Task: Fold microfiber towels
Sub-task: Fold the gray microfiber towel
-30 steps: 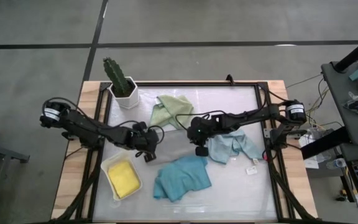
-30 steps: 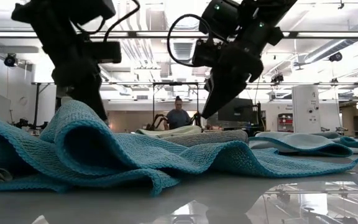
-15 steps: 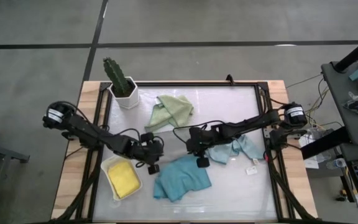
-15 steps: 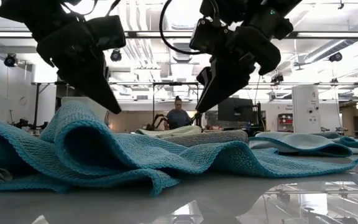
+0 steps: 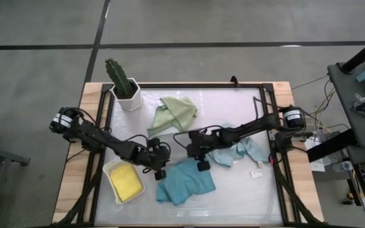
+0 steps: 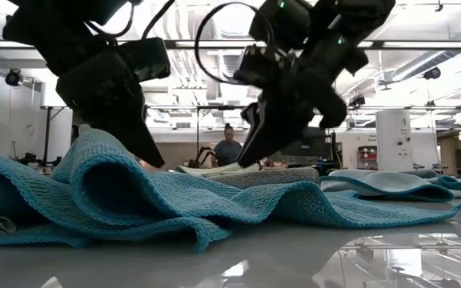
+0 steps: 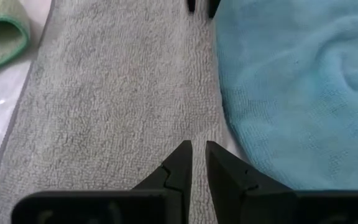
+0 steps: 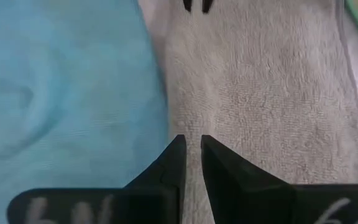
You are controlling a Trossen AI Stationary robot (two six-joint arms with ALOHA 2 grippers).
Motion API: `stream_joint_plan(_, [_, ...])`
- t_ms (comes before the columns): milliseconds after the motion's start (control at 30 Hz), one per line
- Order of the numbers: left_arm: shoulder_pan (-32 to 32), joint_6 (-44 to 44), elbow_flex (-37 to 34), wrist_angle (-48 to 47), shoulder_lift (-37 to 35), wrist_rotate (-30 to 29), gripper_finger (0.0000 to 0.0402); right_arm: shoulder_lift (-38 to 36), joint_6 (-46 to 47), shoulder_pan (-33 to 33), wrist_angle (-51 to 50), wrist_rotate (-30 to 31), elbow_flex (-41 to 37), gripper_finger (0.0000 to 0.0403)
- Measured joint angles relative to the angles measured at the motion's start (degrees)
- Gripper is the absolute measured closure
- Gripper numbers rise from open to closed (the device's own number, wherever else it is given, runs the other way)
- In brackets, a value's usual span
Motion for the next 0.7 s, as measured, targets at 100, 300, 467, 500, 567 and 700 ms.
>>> stream_joint_plan(100, [0.0, 0.01, 0.0, -0.11, 0.0, -0.27, 0.0371, 1.73, -0.02, -0.38, 0.11, 0.86, 0.31, 0.036])
stream_joint_plan(300, [0.09, 0.04, -0.09, -0.05, 0.0, -0.83, 0.0371, 3.26, 0.09, -0.85, 0.16, 0.92, 0.3, 0.036])
stream_joint_plan(467, [0.09, 0.05, -0.09, 0.02, -0.02, -1.5, 0.0371, 3.87, 0.13, -0.86, 0.24, 0.93, 0.3, 0.036])
stream_joint_plan(500, [0.09, 0.05, -0.12, 0.02, -0.02, -2.11, 0.0371, 3.91, 0.13, -0.84, 0.09, 0.93, 0.3, 0.036])
stream_joint_plan(567, [0.13, 0.04, -0.14, 0.04, -0.04, -3.15, 0.0371, 3.91, 0.13, -0.84, -0.23, 0.93, 0.3, 0.036])
stream_joint_plan(700, [0.13, 0.03, -0.2, 0.19, -0.04, -6.12, 0.0371, 3.91, 0.2, -0.84, -0.64, 0.93, 0.3, 0.036])
